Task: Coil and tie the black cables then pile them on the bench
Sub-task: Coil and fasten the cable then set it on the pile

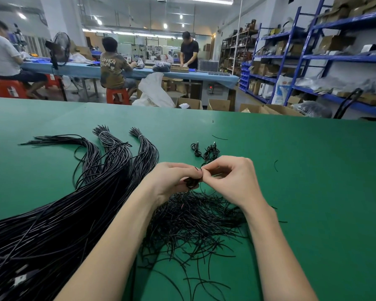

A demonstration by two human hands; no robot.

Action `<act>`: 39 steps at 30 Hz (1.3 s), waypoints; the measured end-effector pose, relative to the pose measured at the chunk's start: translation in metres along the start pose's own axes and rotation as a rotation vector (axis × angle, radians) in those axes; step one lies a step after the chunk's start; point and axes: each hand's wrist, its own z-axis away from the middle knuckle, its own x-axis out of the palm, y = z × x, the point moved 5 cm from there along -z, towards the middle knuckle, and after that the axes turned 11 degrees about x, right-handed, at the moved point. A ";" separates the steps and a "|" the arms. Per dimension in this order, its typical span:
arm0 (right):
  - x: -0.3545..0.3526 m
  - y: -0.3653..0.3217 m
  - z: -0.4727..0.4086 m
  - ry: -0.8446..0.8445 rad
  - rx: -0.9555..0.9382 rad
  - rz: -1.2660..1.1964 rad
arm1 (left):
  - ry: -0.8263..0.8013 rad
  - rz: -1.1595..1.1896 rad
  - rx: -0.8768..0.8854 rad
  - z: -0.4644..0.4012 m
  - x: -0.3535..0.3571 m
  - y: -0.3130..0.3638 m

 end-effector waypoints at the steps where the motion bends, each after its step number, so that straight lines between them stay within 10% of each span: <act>1: -0.001 0.000 0.001 -0.003 -0.007 -0.021 | -0.018 0.017 -0.017 0.000 0.001 -0.001; 39: -0.015 -0.004 -0.005 -0.121 0.022 0.061 | 0.010 0.265 0.015 -0.006 0.004 -0.003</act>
